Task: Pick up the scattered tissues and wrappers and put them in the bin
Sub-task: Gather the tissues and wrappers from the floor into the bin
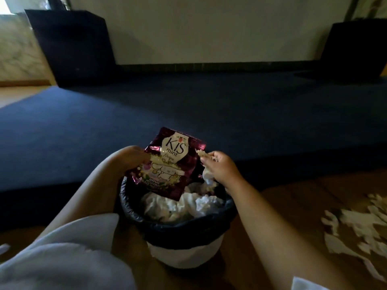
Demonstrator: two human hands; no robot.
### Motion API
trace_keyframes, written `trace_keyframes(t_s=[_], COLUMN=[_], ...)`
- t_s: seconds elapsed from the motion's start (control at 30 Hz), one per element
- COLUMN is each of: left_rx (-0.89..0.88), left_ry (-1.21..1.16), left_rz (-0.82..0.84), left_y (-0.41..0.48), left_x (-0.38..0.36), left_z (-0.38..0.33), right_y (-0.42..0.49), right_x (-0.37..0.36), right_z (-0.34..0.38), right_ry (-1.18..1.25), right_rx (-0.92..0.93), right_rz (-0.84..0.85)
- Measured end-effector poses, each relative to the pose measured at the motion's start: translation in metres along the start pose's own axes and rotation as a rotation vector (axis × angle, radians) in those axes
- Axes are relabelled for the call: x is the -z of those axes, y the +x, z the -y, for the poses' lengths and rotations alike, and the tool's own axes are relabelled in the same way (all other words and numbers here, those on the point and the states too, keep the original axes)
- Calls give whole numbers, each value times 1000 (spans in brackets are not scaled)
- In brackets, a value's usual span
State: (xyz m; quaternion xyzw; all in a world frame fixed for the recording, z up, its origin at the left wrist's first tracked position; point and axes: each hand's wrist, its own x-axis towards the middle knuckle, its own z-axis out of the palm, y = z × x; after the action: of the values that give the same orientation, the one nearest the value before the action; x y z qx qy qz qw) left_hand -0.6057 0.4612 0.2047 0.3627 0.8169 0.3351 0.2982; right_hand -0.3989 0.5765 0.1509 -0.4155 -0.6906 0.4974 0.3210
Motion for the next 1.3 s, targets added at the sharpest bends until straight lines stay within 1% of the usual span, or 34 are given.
trace_keyframes(t_s=[0.17, 0.2, 0.27, 0.37, 0.43, 0.53, 0.63, 0.73, 0.8, 0.9, 1.0, 1.07, 1.13, 1.2, 1.3], left_rx=[-35, -52, -82, -155, -253, -389, -518, -583, -623, -673, -672, -671, -709, -746, -731], left_ry=[462, 541, 600, 572, 570, 431, 293, 228, 226, 227, 341, 383, 418, 476, 570], left_rz=[53, 28, -48, -128, -137, -145, -112, -17, 83, 299, 534, 622, 679, 752, 864], left_y=[8, 7, 5, -4, -11, -27, -37, -47, -58, -81, -107, -124, -144, -165, -195], left_x=[-12, -15, -19, -33, -50, -82, -122, -176, -221, -293, -369, -413, -450, -482, -519], left_z=[13, 12, 6, -10, -23, -48, -74, -99, -113, -127, -129, -125, -115, -99, -71], right_y=[-3, -4, -5, -5, -5, -5, -11, -33, -55, -103, -163, -199, -231, -260, -303], right_x=[-4, -4, -3, 4, 11, 32, 70, 129, 176, 248, 304, 331, 347, 356, 366], right_z=[0, 0, 0, -1, 0, 4, 5, -7, -29, -77, -136, -175, -216, -261, -318], right_ry=[-101, -142, -206, -217, -196, -164, -161, -187, -234, -263, -296, -338, -288, -283, -412], right_rx=[-67, -81, -94, -71, -46, -1, 55, 50, -6, -146, -315, -417, -496, -499, -482], right_rz=[105, 138, 170, 131, 96, 37, -25, -43, -50, -132, -158, -179, -250, -397, -595])
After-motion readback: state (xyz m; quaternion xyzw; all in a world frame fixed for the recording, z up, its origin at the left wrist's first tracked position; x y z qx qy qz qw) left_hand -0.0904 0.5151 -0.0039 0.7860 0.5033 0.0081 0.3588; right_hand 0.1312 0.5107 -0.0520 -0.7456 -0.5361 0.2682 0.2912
